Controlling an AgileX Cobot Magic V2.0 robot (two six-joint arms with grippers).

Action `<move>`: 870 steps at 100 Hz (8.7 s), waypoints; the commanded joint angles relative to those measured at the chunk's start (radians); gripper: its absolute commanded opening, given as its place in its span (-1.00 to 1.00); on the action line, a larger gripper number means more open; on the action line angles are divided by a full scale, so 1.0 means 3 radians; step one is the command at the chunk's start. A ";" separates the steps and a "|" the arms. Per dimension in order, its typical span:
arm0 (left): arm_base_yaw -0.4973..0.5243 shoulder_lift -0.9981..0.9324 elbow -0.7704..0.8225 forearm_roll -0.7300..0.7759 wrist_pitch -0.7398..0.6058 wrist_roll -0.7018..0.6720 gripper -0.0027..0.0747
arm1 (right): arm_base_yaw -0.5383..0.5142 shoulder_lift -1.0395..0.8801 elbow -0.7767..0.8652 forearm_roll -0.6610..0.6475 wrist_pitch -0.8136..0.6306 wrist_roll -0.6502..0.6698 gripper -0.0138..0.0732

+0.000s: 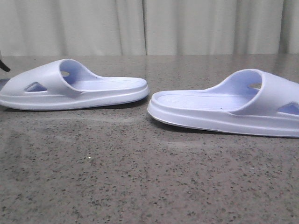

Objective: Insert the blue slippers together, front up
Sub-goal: 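Lower the left gripper onto the slipper's heel rim and close it, then lift the slipper with the left gripper off the table, then lower the right gripper onto the other slipper's heel rim and close it, then lift the second slipper with the right gripper toward the left gripper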

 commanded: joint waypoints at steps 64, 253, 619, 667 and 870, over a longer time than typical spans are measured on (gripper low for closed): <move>-0.0034 0.0013 -0.0064 -0.0789 0.0403 0.0779 0.25 | -0.0009 0.0065 -0.0092 0.0033 -0.0343 -0.0007 0.38; -0.0027 0.0055 -0.0064 -0.2743 0.1139 0.2489 -0.89 | -0.0009 0.0065 -0.0092 0.0033 -0.0357 -0.0007 0.38; 0.0485 -0.1146 0.0502 -0.2247 0.1541 0.1989 -0.89 | 0.0326 0.2293 0.0830 0.0521 -0.1763 0.0997 0.24; 0.0485 -0.1146 0.0502 -0.2247 0.1541 0.1989 -0.89 | 0.0368 0.2424 0.0830 0.0541 -0.1816 0.0997 -0.39; 0.0485 -0.1146 0.0502 -0.2379 0.1661 0.1989 -0.89 | 0.0589 0.1276 0.0162 0.0459 -0.1885 0.1451 -0.93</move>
